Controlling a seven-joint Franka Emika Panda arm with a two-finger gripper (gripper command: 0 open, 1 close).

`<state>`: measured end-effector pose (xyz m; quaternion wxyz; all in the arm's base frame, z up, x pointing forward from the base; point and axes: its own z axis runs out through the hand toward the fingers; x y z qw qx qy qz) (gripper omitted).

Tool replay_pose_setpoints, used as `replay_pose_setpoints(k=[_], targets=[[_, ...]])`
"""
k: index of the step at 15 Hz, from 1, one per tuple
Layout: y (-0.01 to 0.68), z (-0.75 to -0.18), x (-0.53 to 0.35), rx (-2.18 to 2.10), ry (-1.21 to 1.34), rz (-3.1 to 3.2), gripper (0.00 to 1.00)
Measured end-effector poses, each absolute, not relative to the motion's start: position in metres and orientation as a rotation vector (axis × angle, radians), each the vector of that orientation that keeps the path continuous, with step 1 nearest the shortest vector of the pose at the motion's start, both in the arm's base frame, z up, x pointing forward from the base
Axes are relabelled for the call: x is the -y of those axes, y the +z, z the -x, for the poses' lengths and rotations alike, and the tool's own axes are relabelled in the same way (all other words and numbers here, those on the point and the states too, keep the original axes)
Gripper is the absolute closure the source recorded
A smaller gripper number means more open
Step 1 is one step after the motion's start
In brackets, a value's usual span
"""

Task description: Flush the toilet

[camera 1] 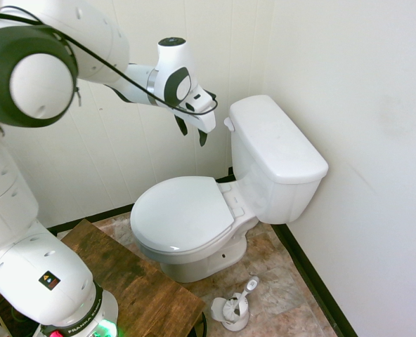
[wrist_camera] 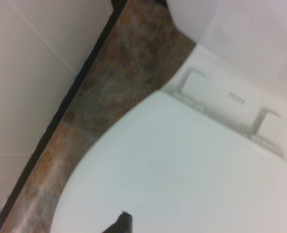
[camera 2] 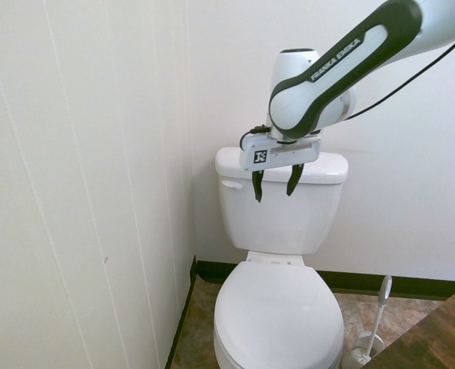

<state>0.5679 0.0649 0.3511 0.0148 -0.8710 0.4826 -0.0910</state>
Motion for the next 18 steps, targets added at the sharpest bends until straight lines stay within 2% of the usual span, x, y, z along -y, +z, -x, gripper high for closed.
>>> replay_pose_setpoints(k=[1, 5, 8, 18], targets=[[0.347, -0.589, -0.070, -1.536, -0.311, 2.690, 1.00], [0.342, -0.661, -0.070, -1.653, -0.417, 2.601, 1.00], [0.336, -0.693, -0.063, -1.712, -0.465, 2.561, 1.00], [0.313, -0.734, -0.054, -1.813, -0.480, 2.477, 1.00]])
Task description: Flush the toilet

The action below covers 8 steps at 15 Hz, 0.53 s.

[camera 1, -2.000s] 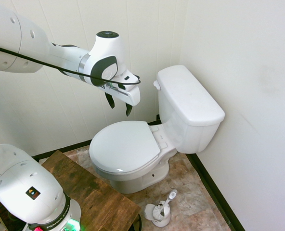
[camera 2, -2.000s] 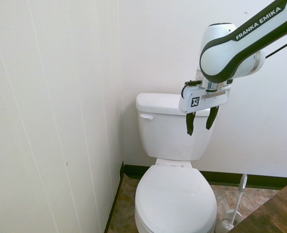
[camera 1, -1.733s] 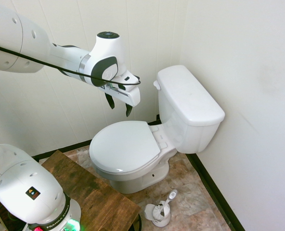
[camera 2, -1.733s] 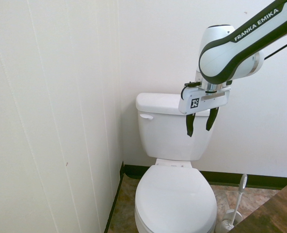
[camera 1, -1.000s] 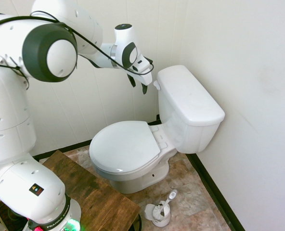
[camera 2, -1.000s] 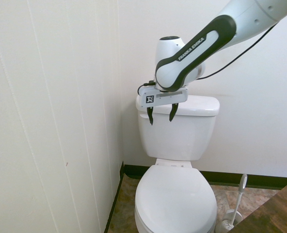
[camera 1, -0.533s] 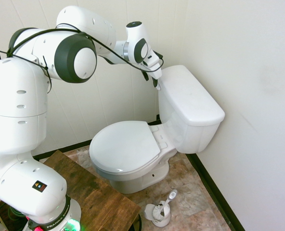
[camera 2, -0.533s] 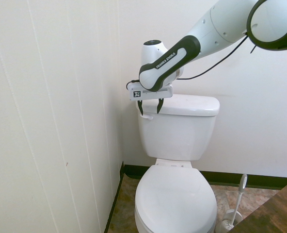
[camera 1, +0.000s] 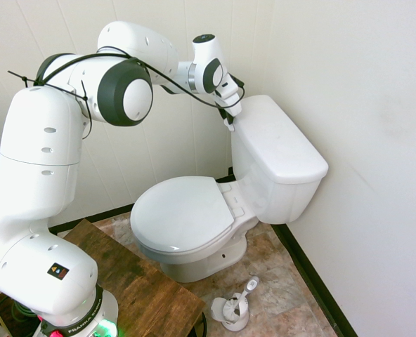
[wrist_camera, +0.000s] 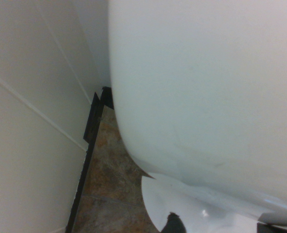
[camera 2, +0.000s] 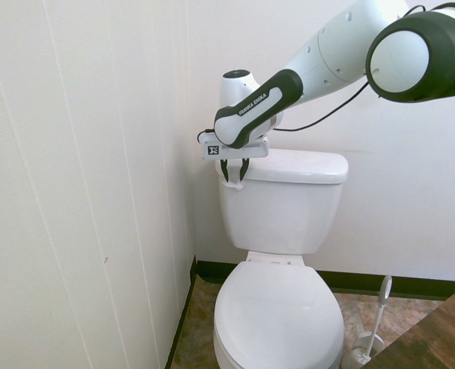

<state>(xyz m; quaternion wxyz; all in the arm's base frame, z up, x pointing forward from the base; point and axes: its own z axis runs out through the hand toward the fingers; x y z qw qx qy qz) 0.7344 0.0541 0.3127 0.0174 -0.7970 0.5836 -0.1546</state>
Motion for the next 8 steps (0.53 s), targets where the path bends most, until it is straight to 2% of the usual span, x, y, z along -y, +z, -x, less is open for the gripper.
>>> replay_pose_setpoints(k=[8], targets=[[0.3013, -0.7454, -0.0504, -1.859, -0.446, 2.424, 1.00]])
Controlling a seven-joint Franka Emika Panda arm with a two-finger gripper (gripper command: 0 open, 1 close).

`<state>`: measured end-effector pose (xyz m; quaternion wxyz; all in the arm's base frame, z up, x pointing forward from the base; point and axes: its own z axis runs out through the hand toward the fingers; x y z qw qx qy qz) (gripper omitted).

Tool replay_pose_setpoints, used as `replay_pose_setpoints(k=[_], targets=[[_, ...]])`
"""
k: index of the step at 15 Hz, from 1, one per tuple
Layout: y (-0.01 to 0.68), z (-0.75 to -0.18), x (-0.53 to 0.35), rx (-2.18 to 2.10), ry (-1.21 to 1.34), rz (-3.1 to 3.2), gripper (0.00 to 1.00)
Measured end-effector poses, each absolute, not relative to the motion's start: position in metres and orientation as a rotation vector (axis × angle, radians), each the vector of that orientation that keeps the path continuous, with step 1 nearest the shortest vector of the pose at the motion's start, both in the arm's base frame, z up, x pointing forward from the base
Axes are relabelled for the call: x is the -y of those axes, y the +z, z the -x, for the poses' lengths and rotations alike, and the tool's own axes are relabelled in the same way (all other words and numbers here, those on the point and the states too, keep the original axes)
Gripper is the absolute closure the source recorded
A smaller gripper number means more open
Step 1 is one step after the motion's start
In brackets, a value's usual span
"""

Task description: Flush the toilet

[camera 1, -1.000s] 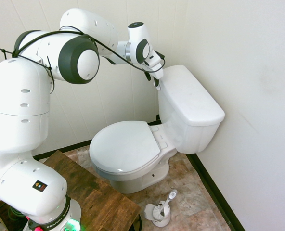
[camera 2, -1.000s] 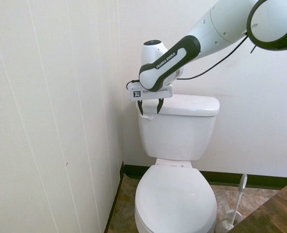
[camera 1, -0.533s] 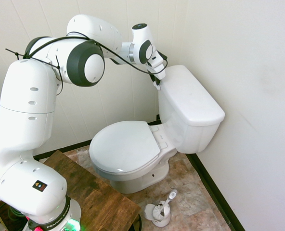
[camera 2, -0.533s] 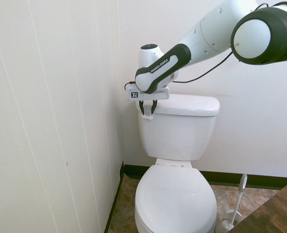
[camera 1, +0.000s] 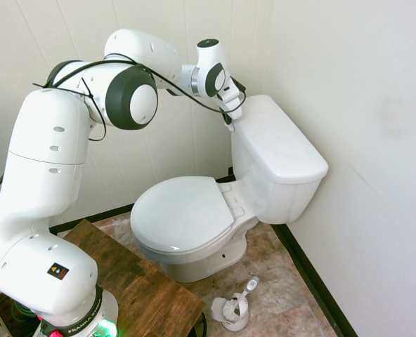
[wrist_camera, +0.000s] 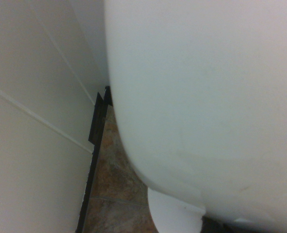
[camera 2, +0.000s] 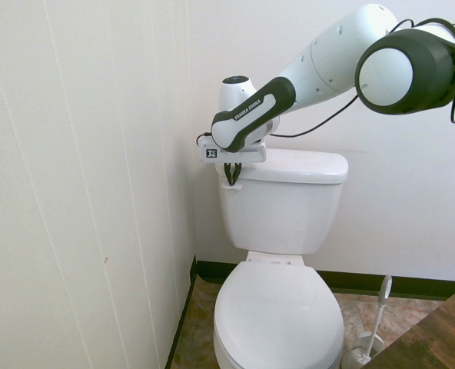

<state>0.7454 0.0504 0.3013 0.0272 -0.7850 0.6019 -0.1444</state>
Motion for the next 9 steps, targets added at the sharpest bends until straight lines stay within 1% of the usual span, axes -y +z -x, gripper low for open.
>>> replay_pose_setpoints(k=[9], targets=[[0.289, -0.756, -0.050, -1.894, -0.408, 2.407, 1.00]])
